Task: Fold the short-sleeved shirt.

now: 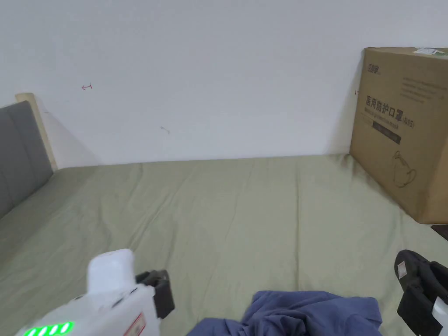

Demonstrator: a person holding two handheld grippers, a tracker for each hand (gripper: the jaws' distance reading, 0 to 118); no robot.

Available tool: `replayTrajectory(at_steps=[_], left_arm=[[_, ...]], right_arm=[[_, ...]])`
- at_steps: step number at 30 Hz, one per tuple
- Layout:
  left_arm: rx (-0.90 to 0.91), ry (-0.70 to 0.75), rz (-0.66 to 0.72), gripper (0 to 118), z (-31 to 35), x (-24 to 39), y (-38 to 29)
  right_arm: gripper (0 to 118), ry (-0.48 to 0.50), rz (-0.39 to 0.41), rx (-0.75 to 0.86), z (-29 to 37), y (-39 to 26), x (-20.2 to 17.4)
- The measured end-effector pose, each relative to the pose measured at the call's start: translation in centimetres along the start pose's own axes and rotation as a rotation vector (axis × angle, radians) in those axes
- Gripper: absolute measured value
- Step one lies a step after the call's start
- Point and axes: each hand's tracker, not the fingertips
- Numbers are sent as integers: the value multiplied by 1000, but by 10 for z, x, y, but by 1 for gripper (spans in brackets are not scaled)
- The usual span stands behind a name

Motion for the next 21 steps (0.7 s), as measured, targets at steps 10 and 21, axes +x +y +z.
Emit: replayTrajectory(at_steps=[10, 21], left_arm=[[-409, 40, 5, 89, -184, -25, -27], [-159, 34, -227, 0, -171, 26, -81]], right_arm=[[0, 49, -9, -138, -13, -25, 12], [0, -13, -24, -261, -52, -47, 48]])
